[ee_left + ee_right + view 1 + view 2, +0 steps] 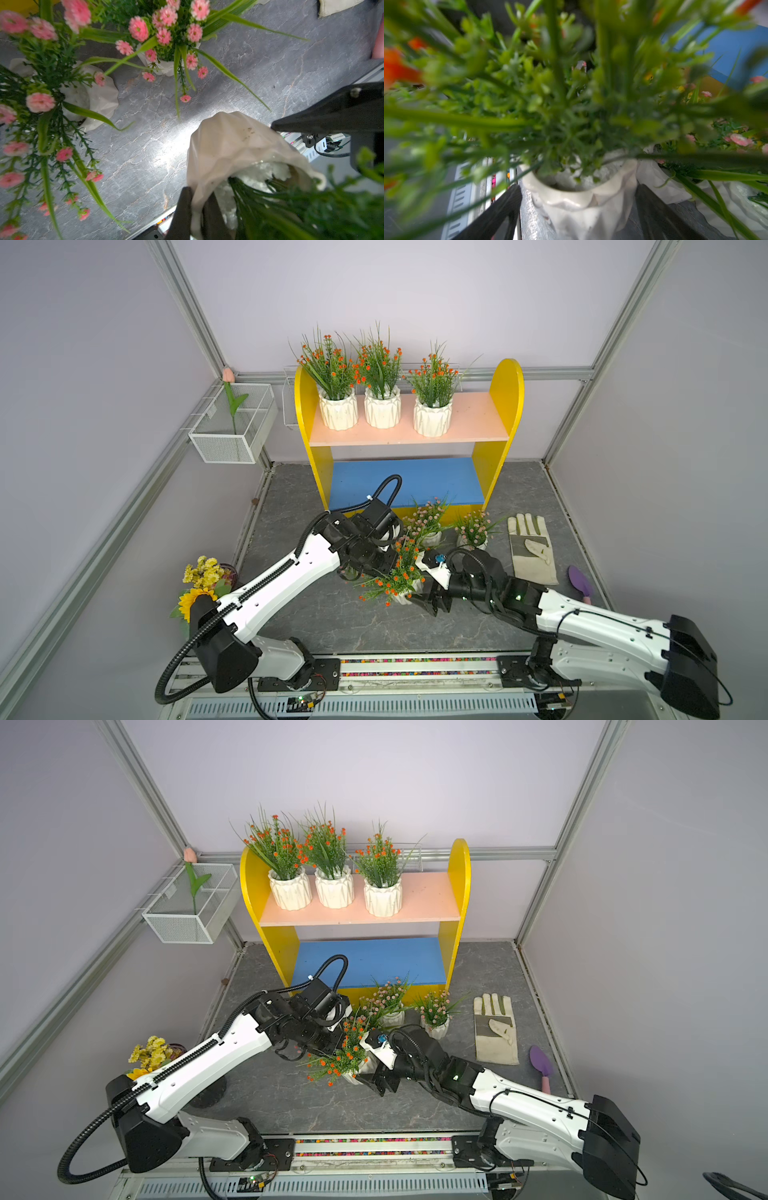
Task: Place the baby's breath potted plants on the rack by color
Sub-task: Pick up the baby's breath potted plant from the center of the board.
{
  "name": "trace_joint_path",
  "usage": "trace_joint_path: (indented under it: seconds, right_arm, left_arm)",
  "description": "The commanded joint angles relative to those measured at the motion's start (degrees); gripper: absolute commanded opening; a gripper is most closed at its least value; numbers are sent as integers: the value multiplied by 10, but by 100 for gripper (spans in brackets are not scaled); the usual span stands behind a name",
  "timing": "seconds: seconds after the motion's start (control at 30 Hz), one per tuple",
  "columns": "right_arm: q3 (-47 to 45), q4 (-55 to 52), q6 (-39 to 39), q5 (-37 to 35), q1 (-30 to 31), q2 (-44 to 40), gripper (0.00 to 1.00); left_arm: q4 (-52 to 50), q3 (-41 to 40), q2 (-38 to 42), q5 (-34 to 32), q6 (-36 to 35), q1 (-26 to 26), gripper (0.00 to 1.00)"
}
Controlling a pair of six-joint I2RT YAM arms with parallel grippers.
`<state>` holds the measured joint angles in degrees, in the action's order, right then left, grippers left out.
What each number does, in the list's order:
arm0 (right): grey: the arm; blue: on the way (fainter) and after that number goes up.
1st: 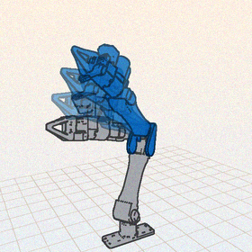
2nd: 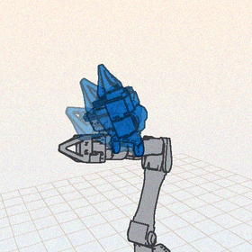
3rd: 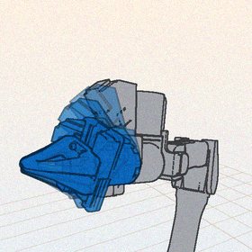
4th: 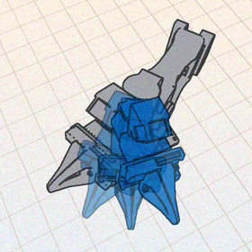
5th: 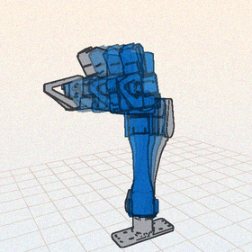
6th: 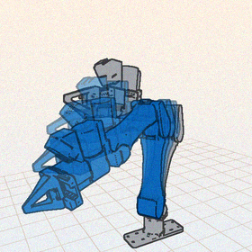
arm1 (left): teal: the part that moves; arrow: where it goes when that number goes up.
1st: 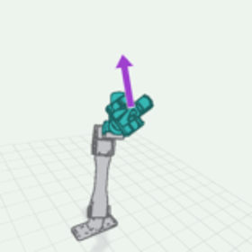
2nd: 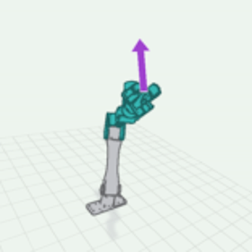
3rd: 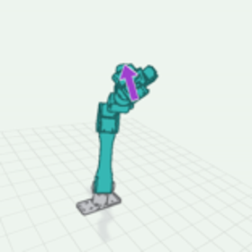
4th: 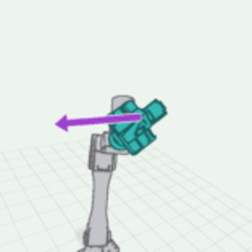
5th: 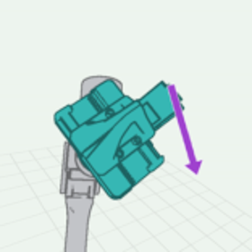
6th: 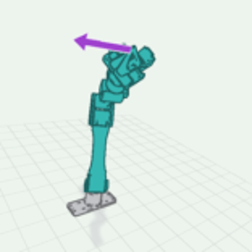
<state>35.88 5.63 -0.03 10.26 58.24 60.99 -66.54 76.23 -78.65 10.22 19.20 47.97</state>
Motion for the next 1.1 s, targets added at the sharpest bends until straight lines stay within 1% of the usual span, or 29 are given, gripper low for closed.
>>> trace_joint_path:
  seconds: [0.0,0.1,0.43,0.6,0.8,0.93,1.07]
  right_arm:
    - [17,49,11,13,4,7,88]
    - [15,61,15,9,5,13,88]
    - [22,66,17,36,5,46,88]
    - [9,133,65,68,4,58,88]
    - [2,194,130,82,5,82,88]
    - [-3,212,146,79,7,85,88]
    - [-10,208,137,63,8,69,88]
  left_arm:
    - [40,4,20,36,1,4,0]
    - [43,4,22,39,0,4,0]
    - [59,7,23,52,-1,3,0]
    - [62,5,21,50,0,3,0]
    - [71,-2,22,49,0,4,0]
    - [72,-7,21,45,-2,3,0]
    - [78,-14,23,45,-2,4,0]
